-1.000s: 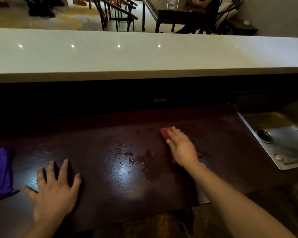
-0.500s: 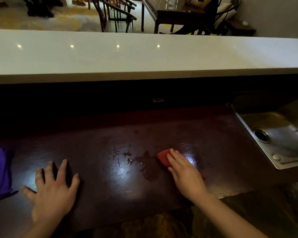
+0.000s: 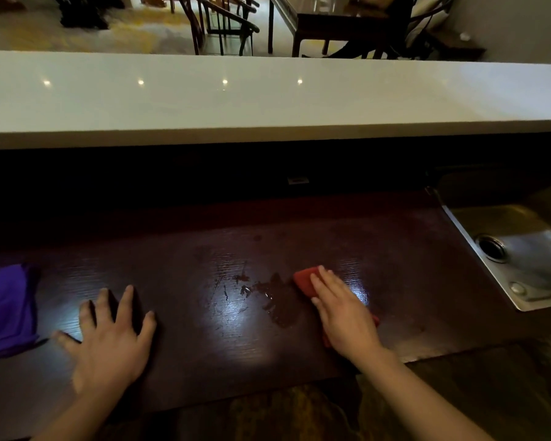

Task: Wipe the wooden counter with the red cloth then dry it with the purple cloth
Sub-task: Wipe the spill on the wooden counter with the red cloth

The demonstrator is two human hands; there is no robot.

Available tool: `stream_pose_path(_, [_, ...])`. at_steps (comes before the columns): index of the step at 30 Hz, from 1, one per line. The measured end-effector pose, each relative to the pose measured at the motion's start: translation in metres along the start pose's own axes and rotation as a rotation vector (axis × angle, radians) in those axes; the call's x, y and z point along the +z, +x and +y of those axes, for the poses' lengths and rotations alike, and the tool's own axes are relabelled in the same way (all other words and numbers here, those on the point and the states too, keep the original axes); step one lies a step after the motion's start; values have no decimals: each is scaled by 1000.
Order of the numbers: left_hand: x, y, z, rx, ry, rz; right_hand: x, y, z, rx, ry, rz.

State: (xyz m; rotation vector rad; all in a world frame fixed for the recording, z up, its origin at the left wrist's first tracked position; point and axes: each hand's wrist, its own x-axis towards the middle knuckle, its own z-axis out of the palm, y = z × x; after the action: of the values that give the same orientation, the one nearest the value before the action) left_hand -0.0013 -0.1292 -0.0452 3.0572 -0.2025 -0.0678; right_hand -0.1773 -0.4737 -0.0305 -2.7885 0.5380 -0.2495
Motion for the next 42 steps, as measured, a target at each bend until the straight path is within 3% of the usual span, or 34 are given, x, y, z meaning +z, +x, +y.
stream_pose_path(4, [-2, -1, 1, 17, 18, -24, 6, 7, -15, 194, 32, 61])
stream_pose_path(9, [-3, -3, -3, 162, -29, -7, 19, 1, -45, -161, -4, -45])
stream_pose_path(15, [-6, -4, -3, 207, -44, 7, 7, 17, -33, 135, 97, 30])
stream_pose_path(21, [-6, -4, -2, 203, -55, 14, 13, -38, -52, 11, 216, 84])
stream_pose_path(25, [-3, -5, -4, 207, -57, 29, 18, -38, -43, -190, 116, 26])
stream_pose_path(27, [-1, -3, -4, 208, -40, 27, 13, -14, -18, -76, 41, 72])
stream_pose_path(30, [0, -3, -5, 215, -33, 31, -1, 21, 7, 318, -1, 134])
stream_pose_path(31, [0, -3, -5, 213, -30, 35, -2, 25, 2, 368, -5, 138])
stream_pose_path(32, [0, -3, -5, 211, -26, 36, 1, 24, -8, 345, -11, 130])
stream_pose_path(35, [-1, -3, -5, 204, -25, 36, 16, -10, -38, 5, 5, 48])
stream_pose_path(37, [-1, -4, -5, 206, -28, 36, 13, -18, -29, -126, 5, 21])
stream_pose_path(42, [-3, -4, -4, 193, -36, 29, -18, 38, 8, 230, 37, 180])
